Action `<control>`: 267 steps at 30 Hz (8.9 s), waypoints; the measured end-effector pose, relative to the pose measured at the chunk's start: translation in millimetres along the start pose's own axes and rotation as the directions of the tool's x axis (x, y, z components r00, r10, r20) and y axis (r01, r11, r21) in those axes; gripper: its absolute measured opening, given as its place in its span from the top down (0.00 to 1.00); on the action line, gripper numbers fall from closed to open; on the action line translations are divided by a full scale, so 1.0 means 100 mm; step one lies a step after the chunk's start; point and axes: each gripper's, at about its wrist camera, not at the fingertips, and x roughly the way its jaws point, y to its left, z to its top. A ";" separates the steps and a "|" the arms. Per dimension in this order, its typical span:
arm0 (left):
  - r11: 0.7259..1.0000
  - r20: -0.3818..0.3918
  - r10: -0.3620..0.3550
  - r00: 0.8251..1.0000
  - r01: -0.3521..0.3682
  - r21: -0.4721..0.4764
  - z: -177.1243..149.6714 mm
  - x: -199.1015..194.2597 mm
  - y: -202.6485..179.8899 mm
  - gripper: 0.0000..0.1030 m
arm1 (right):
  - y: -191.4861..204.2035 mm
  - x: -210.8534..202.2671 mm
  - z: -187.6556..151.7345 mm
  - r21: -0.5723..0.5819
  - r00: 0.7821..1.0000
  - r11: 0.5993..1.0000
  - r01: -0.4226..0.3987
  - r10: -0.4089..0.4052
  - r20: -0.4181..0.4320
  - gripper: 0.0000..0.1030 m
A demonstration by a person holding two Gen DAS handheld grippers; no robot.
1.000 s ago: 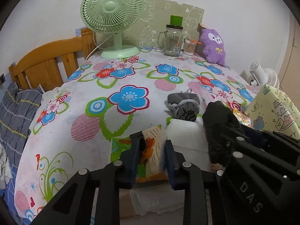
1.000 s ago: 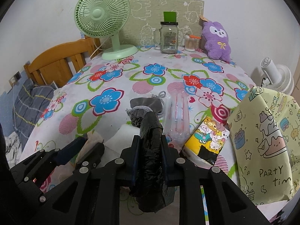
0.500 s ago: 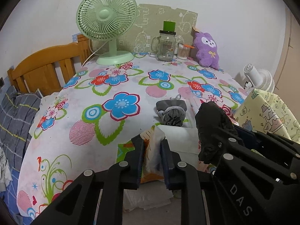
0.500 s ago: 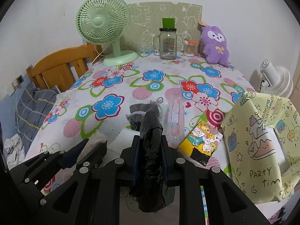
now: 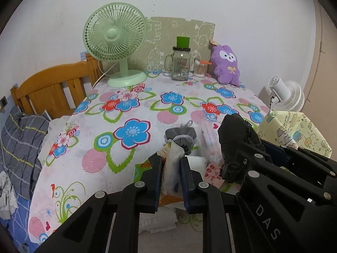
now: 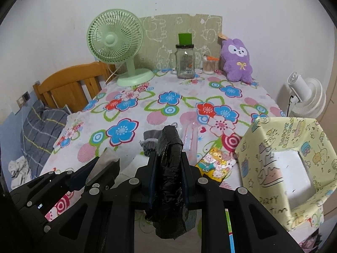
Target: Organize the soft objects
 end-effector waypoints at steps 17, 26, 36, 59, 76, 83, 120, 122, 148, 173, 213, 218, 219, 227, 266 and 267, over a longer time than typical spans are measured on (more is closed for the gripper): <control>1.000 0.054 0.026 0.998 -0.027 0.013 0.21 -0.32 -0.30 0.86 | -0.23 -0.40 0.19 0.008 0.998 1.000 -0.021 0.020 0.059 0.78; 0.999 0.076 0.020 0.997 -0.022 0.029 0.31 -0.40 -0.52 0.86 | -0.43 -0.55 0.28 0.012 0.997 1.000 -0.025 0.024 0.080 0.78; 0.999 0.094 -0.010 0.995 0.005 0.052 0.40 -0.42 -0.80 0.86 | -0.69 -0.66 0.35 0.024 0.995 1.000 -0.004 0.002 0.097 0.78; 0.985 0.127 -0.111 0.986 0.092 0.147 0.53 -0.39 -1.46 0.86 | -1.35 -0.88 0.36 0.089 0.985 0.993 0.077 -0.089 0.149 0.78; 0.956 0.084 -0.196 0.977 0.171 0.240 0.57 -0.16 -1.98 0.86 | -1.85 -0.83 0.29 0.161 0.977 0.976 0.145 -0.167 0.136 0.78; 0.940 0.054 -0.228 0.972 0.205 0.271 0.56 -0.06 -2.18 0.85 | -2.08 -0.80 0.23 0.193 0.974 0.965 0.175 -0.199 0.112 0.78; 0.913 -0.051 -0.192 0.980 0.197 0.357 0.45 0.50 -2.30 0.36 | -2.42 -0.23 0.07 0.219 0.947 0.921 0.321 -0.312 -0.076 0.62; 0.917 -0.059 -0.197 0.979 0.205 0.343 0.46 0.49 -2.28 0.34 | -2.43 -0.25 0.07 0.215 0.942 0.917 0.337 -0.329 -0.074 0.54; 0.923 -0.020 -0.272 0.962 0.266 0.277 0.31 -0.12 -2.05 0.01 | -1.93 -0.86 -0.02 0.198 0.948 0.937 0.287 -0.308 0.081 0.09; 0.948 0.104 -0.225 0.969 0.194 0.251 0.21 -0.69 -1.56 0.04 | -1.32 -1.29 -0.09 0.164 0.943 0.957 0.241 -0.271 0.193 0.01; 0.992 0.044 -0.084 0.995 0.080 0.097 -0.25 -0.45 -0.52 0.09 | -0.37 -0.69 -0.33 0.067 0.985 0.991 0.117 -0.124 0.118 0.03; 0.995 0.025 -0.068 0.997 0.066 0.074 -0.28 -0.35 -0.39 0.09 | -0.26 -0.55 -0.32 0.046 0.987 0.992 0.117 -0.122 0.104 0.03; 0.995 0.023 -0.065 0.998 0.063 0.071 -0.29 -0.34 -0.37 0.09 | -0.25 -0.53 -0.32 0.043 0.987 0.992 0.117 -0.121 0.102 0.03; 0.999 -0.021 -0.040 0.999 0.040 0.035 -0.29 -0.14 -0.19 0.09 | -0.13 -0.38 -0.31 0.022 0.981 0.987 0.158 -0.160 0.113 0.07; 0.999 -0.163 -0.005 0.987 0.010 0.034 -0.30 0.72 -0.06 0.14 | -0.28 0.59 -0.38 0.165 0.976 0.963 0.214 -0.204 -0.076 0.21; 0.999 -0.161 -0.003 0.987 0.009 0.036 -0.30 0.72 -0.06 0.15 | -0.28 0.59 -0.39 0.168 0.976 0.962 0.215 -0.206 -0.074 0.21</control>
